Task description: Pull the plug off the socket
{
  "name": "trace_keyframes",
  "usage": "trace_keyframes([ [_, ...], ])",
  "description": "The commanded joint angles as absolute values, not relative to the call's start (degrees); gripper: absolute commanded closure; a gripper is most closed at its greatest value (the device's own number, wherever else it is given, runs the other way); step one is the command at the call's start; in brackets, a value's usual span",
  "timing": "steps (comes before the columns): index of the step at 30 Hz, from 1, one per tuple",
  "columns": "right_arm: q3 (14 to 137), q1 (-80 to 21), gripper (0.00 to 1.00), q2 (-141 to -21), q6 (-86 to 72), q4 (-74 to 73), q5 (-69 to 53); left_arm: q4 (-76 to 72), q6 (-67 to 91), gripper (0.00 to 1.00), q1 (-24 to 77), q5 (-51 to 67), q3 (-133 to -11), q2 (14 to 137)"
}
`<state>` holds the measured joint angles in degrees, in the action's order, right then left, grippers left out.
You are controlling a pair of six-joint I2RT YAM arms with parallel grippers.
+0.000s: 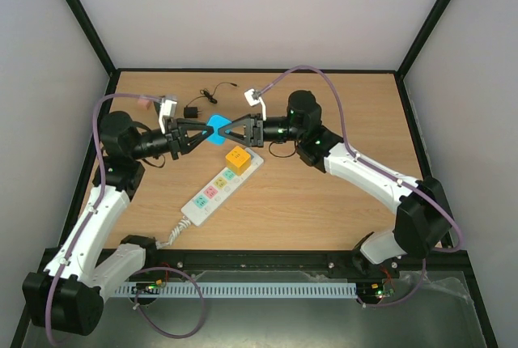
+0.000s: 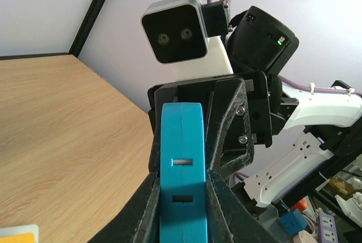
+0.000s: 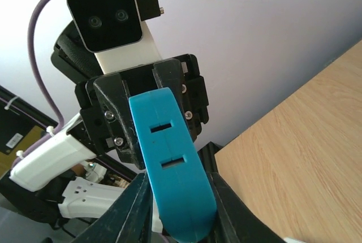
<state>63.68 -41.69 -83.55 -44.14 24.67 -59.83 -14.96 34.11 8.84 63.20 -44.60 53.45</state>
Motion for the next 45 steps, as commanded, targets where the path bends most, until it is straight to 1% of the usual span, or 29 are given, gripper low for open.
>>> trace_keyframes([
  [1, 69.1, -43.9, 0.77, -81.4, -37.7, 23.7, -63.6, -7.8, 31.1, 0.97, 9.0, 61.1, -43.6, 54.4],
  [4, 69.2, -43.7, 0.84, -81.2, -37.0, 22.9, -63.3, -4.6, 29.0, 0.97, 8.9, 61.5, -44.6, 54.5],
  [5, 69.4, -43.7, 0.87, -81.2, -36.7, 22.3, -63.2, -3.7, 28.4, 0.95, 8.8, 61.6, -44.8, 54.6],
  [7, 69.5, -43.5, 0.92, -81.1, -36.6, 22.0, -63.3, -2.7, 27.6, 0.88, 8.5, 61.8, -45.4, 54.6],
  [8, 69.5, -43.4, 0.95, -81.1, -36.6, 22.0, -63.3, -2.0, 27.1, 0.83, 8.4, 61.8, -45.7, 54.6],
  [11, 69.1, -43.2, 0.98, -80.8, -36.6, 22.0, -63.3, 0.1, 25.5, 0.62, 8.0, 62.1, -46.9, 54.4],
  [14, 68.7, -43.0, 0.98, -80.6, -36.7, 21.9, -63.3, 2.7, 24.3, 0.53, 7.0, 62.5, -47.7, 54.4],
  [16, 68.4, -42.8, 0.98, -80.5, -36.7, 21.8, -63.1, 3.8, 23.7, 0.50, 6.1, 62.8, -47.9, 54.1],
  [20, 67.7, -42.5, 0.98, -80.4, -36.6, 21.8, -62.8, 4.1, 23.7, 0.51, 4.5, 65.2, -47.6, 53.8],
  [22, 67.4, -42.5, 0.98, -80.6, -36.7, 21.9, -62.7, 3.0, 24.2, 0.54, 4.5, 67.0, -47.2, 53.5],
  [24, 67.0, -42.5, 0.98, -80.8, -36.9, 22.2, -62.7, 0.4, 25.6, 0.60, 4.5, 68.7, -46.4, 52.9],
  [27, 66.6, -42.5, 0.98, -81.1, -37.5, 22.9, -62.8, -1.1, 26.4, 0.72, 4.5, 68.9, -45.9, 52.0],
  [31, 65.7, -42.5, 0.97, -81.4, -38.4, 24.4, -63.0, -1.4, 26.2, 0.90, 4.4, 67.8, -46.1, 51.8],
  [32, 65.5, -42.5, 0.93, -81.4, -38.4, 24.7, -63.1, -1.3, 26.0, 0.94, 4.4, 67.5, -46.1, 51.8],
  [33, 65.5, -42.5, 0.82, -81.4, -38.2, 24.6, -63.0, -0.9, 25.6, 0.97, 4.4, 67.2, -46.1, 51.9],
  [35, 65.6, -42.1, 0.57, -81.4, -37.6, 24.1, -62.7, 0.5, 24.1, 0.97, 4.0, 67.2, -46.5, 52.4],
  [38, 66.6, -41.5, 0.33, -81.2, -34.4, 20.9, -61.9, 5.3, 20.3, 0.97, 3.2, 67.0, -47.8, 53.6],
  [41, 67.5, -40.9, 0.18, -81.0, -31.0, 17.2, -60.4, 11.4, 14.7, 0.97, 1.1, 66.7, -49.7, 55.6],
  [45, 67.1, -40.0, 0.08, -80.6, -26.4, 13.0, -58.1, 22.7, 1.9, 0.97, -2.3, 64.8, -53.4, 59.8],
])
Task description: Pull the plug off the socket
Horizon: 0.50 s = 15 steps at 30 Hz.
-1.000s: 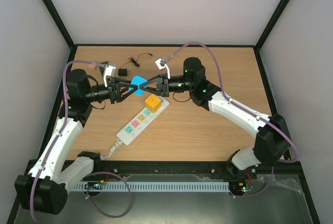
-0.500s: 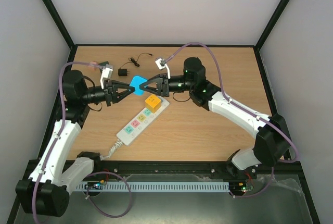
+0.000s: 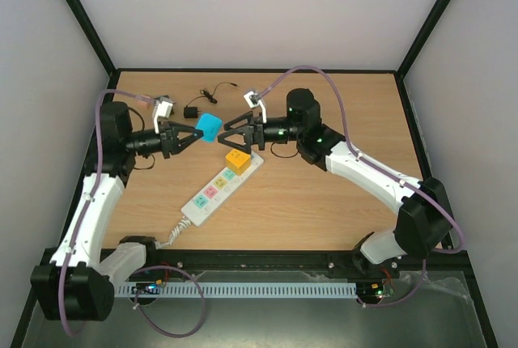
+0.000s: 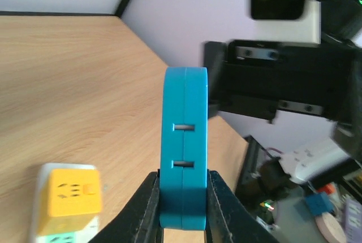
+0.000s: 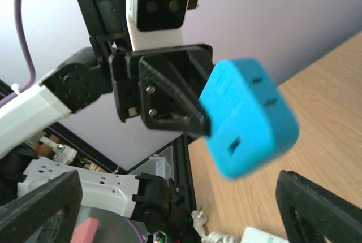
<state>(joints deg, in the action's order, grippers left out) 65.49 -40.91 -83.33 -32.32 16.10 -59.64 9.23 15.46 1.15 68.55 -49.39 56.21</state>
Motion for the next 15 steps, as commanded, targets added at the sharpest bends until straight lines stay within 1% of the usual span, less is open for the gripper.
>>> trace_keyframes([
  [1, 66.6, -39.8, 0.05, -80.5, -24.8, 11.8, -57.3, 26.1, -1.7, 0.97, -3.2, 63.7, -54.5, 61.2],
  [4, 64.9, -39.4, 0.00, -79.6, -19.6, 8.5, -54.4, 33.6, -10.9, 0.97, -5.9, 59.8, -57.3, 65.0],
  [7, 63.4, -39.3, 0.02, -78.9, -13.5, 4.3, -51.2, 38.3, -18.1, 0.97, -9.7, 56.2, -58.8, 68.6],
  [15, 57.6, -39.2, 0.02, -77.7, -4.4, 1.4, -46.1, 38.1, -26.4, 0.97, -21.6, 48.0, -59.0, 79.9],
])
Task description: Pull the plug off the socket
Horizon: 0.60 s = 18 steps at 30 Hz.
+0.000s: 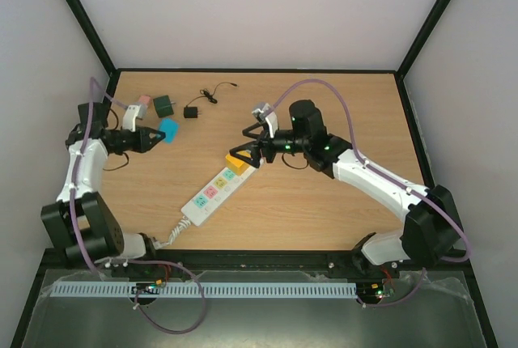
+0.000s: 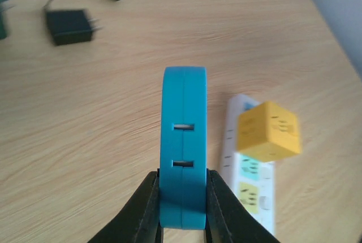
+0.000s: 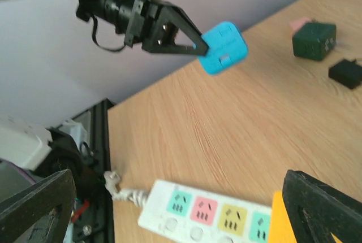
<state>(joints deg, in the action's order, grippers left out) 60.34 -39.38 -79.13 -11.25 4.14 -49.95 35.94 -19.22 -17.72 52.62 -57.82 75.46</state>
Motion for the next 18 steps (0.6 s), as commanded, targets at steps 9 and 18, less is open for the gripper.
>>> trace_keyframes([
  [9, 55.7, -39.2, 0.02, -78.6, -5.3, 3.4, -46.5, 36.1, -28.1, 0.96, -25.9, 47.1, -62.9, 96.4],
  [18, 55.5, -39.2, 0.02, -79.1, -5.6, 3.2, -46.9, 29.8, -20.3, 0.90, -26.1, 47.6, -68.3, 107.6],
])
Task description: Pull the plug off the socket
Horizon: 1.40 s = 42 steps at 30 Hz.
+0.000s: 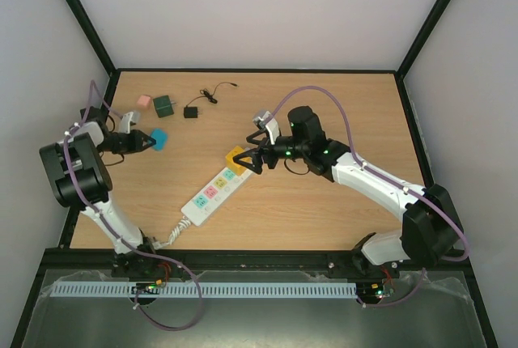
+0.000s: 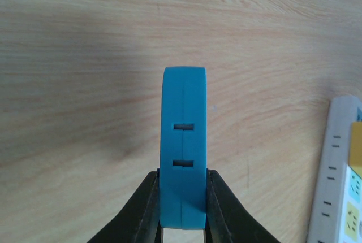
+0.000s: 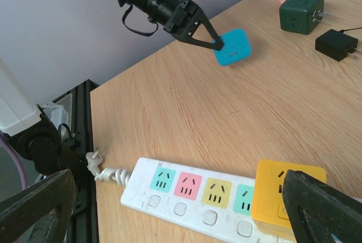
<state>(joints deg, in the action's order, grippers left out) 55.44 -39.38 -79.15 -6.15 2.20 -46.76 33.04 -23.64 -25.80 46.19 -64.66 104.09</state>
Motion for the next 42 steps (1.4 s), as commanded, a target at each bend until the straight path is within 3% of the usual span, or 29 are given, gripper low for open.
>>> trace_keyframes([
  [1, 55.6, -39.2, 0.02, -79.2, -5.6, 3.3, -47.0, 29.5, -19.6, 0.90, -26.1, 47.8, -69.1, 108.6],
  [6, 55.8, -39.2, 0.02, -79.5, -5.6, 3.0, -47.2, 26.2, -15.6, 0.88, -26.1, 45.8, -70.8, 111.4],
  [12, 55.8, -39.2, 0.02, -79.5, -5.2, 2.7, -47.7, 24.4, -13.5, 0.75, -26.2, 44.0, -72.1, 113.1],
  [17, 56.4, -39.2, 0.02, -79.6, -5.4, 2.2, -47.8, 23.3, -12.0, 0.58, -26.6, 41.9, -72.8, 113.7],
  [30, 54.9, -39.2, 0.02, -78.8, -3.1, 2.0, -46.3, 22.8, -18.1, 0.55, -25.1, 36.1, -69.6, 107.4],
  [36, 53.4, -38.9, 0.02, -78.3, 1.1, 0.8, -41.9, 25.2, -23.9, 0.42, -22.5, 34.8, -68.0, 100.7],
  [42, 50.1, -36.2, 0.02, -78.5, 5.7, 0.5, -39.0, 31.0, -29.5, 0.20, -17.2, 34.5, -67.7, 93.3],
])
